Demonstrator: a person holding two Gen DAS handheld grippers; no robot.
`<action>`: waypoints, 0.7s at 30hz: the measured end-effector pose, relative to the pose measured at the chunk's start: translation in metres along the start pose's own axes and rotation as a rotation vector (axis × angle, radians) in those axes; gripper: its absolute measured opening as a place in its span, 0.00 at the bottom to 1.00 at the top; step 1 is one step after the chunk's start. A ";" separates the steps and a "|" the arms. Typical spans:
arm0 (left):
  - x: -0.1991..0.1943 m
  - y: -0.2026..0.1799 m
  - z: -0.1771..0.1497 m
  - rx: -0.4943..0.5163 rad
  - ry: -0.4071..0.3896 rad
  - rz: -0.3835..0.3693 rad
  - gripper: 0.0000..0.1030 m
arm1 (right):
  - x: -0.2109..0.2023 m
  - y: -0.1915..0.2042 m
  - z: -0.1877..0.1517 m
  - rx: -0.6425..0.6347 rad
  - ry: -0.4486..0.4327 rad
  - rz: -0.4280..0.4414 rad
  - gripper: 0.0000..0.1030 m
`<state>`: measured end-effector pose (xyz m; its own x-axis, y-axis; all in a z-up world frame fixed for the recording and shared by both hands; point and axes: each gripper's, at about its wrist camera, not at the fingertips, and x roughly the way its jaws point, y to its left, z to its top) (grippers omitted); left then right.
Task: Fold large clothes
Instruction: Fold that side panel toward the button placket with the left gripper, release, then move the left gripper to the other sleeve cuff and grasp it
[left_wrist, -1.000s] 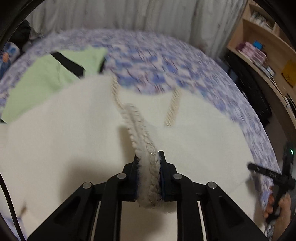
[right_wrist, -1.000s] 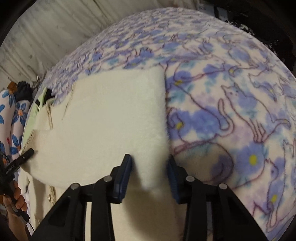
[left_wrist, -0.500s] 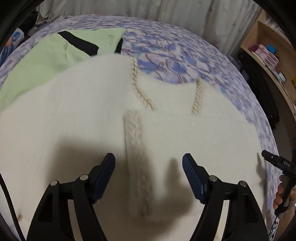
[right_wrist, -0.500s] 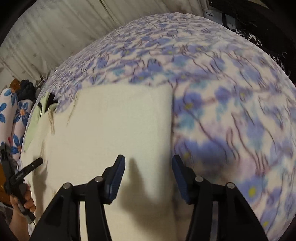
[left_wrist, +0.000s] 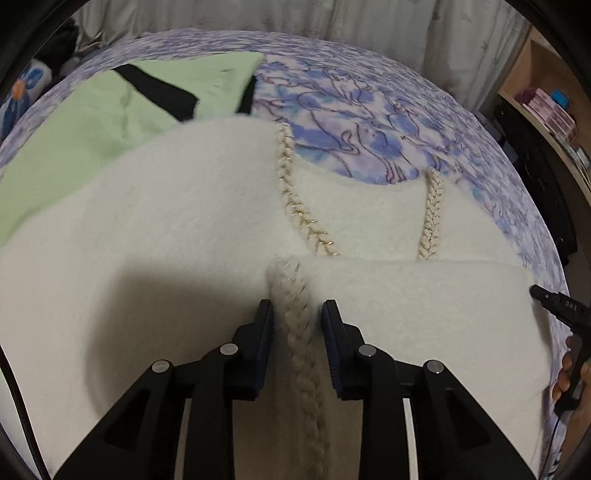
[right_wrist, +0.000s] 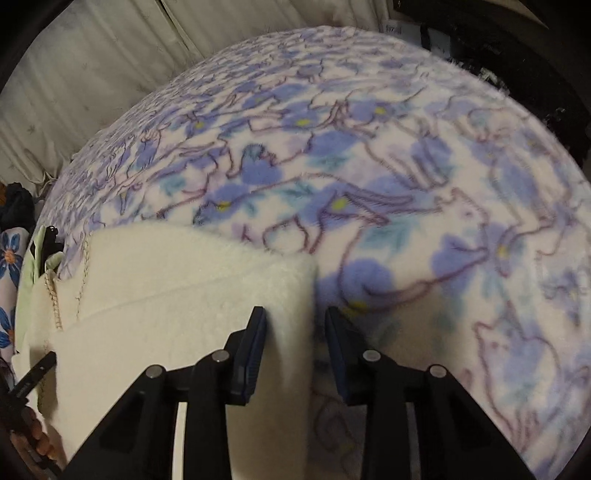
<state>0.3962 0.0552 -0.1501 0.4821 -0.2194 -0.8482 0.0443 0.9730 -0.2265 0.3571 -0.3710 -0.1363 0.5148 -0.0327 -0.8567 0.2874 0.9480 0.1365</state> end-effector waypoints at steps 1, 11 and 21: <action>-0.006 0.000 -0.002 0.000 -0.011 0.024 0.26 | -0.008 0.003 -0.002 -0.009 -0.021 -0.023 0.33; -0.053 -0.065 -0.043 0.122 -0.099 0.020 0.26 | -0.055 0.097 -0.060 -0.202 -0.028 0.190 0.33; -0.033 -0.058 -0.078 0.156 -0.065 0.232 0.27 | -0.035 0.089 -0.095 -0.270 0.036 0.022 0.30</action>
<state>0.3092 0.0002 -0.1466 0.5496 0.0102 -0.8354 0.0583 0.9970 0.0505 0.2876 -0.2554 -0.1417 0.4877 -0.0041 -0.8730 0.0483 0.9986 0.0223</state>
